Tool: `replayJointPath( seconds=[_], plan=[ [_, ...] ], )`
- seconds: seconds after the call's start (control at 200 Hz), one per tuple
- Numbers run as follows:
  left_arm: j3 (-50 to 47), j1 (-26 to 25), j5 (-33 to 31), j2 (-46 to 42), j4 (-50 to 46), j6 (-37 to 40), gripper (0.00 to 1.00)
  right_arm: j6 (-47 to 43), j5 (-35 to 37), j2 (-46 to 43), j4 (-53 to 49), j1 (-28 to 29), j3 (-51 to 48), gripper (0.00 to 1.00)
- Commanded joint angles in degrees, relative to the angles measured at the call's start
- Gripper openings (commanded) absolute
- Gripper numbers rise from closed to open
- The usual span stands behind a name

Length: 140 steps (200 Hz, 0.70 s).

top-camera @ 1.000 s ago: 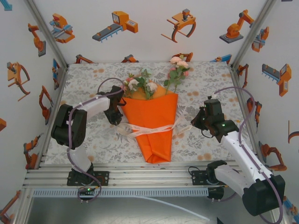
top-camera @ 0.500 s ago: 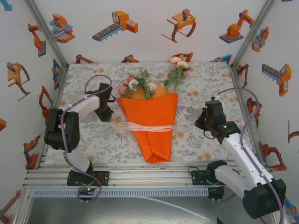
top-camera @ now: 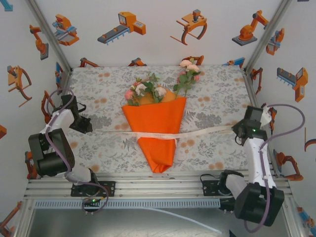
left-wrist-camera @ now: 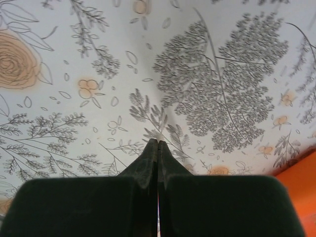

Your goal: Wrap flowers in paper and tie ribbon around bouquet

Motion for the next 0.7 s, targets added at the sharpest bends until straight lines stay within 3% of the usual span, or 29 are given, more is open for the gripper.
replayJointPath(
  seconds=[0.0,0.13,0.22,0.275,0.305,0.365,0.441,0.591,0.696],
  plan=[
    [-2.4,3.1,4.2,-2.0,1.3,-1.7,0.00,3.6,-6.0,4.2,5.0,-8.3,-1.5,0.00],
    [-4.4,5.7,6.1,-1.7,2.6,-1.6,0.00,7.3,-10.3,10.8,6.1,-15.9,-0.1,0.00],
    [-5.3,5.5,8.0,-1.5,4.0,-1.2,0.00,9.8,-13.4,12.0,9.1,-17.3,-0.5,0.00],
    [-5.6,4.8,10.0,-1.2,5.7,-0.1,0.00,9.7,-18.3,11.9,13.8,-17.2,-1.5,0.20],
    [-5.2,4.1,10.5,-1.2,5.8,0.6,0.11,9.1,-20.2,11.8,15.2,-16.8,-1.4,0.32],
    [-4.0,2.0,9.8,-1.6,4.9,2.3,0.36,5.7,-21.5,11.5,13.8,-14.6,0.7,0.52],
    [-2.8,-1.6,7.2,-3.9,3.9,4.4,0.54,1.6,-22.9,10.1,11.7,-11.2,2.8,0.60],
    [0.4,-12.0,-0.7,-10.4,1.5,9.9,0.65,-3.8,-25.2,4.5,12.0,-1.1,2.4,0.65],
    [3.5,-23.0,-5.1,-13.6,1.3,20.3,0.67,-7.9,-30.3,1.8,12.9,8.7,0.8,0.65]
  ],
)
